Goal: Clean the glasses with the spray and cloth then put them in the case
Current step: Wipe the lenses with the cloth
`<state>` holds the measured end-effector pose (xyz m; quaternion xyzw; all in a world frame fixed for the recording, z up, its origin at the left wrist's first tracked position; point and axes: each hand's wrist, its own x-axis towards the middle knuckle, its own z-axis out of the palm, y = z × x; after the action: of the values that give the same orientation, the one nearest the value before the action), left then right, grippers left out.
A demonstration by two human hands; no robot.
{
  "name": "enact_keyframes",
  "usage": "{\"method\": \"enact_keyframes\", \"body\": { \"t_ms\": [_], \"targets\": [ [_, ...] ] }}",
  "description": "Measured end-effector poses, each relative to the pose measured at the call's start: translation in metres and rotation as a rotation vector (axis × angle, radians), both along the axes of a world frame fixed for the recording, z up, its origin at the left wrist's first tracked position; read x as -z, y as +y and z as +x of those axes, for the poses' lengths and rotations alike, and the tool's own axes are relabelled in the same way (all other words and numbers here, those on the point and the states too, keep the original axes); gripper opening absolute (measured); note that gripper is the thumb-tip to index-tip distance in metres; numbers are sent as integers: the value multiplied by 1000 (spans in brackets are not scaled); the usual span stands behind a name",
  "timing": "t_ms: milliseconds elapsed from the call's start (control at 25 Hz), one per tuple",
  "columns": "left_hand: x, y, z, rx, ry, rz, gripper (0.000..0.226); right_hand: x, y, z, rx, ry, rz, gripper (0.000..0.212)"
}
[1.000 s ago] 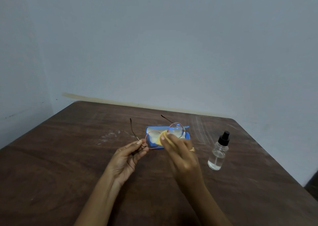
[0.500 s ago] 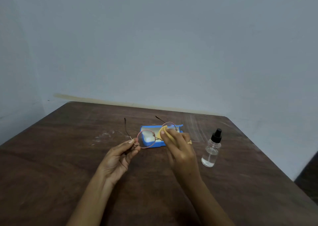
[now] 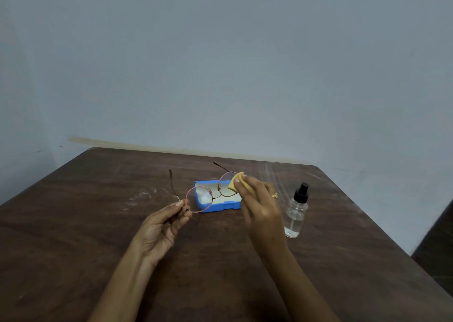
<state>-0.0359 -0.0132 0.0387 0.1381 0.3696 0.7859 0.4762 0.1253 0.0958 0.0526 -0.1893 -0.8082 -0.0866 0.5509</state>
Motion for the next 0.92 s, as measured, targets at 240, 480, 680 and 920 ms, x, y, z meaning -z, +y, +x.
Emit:
{"method": "enact_keyframes", "body": {
  "t_ms": [240, 480, 680, 920],
  "targets": [
    [2, 0, 0, 9, 27, -11, 43, -9, -7, -13, -1, -8, -14, 30],
    [0, 0, 1, -5, -2, 2, 42, 3, -12, -18, -24, -38, 89, 28],
    [-1, 0, 0, -12, -52, -9, 17, 16, -10, -11, -51, -51, 93, 28],
    [-1, -3, -2, 7, -84, 33, 31, 20, -4, 1, -28, -68, 82, 32]
  ]
}}
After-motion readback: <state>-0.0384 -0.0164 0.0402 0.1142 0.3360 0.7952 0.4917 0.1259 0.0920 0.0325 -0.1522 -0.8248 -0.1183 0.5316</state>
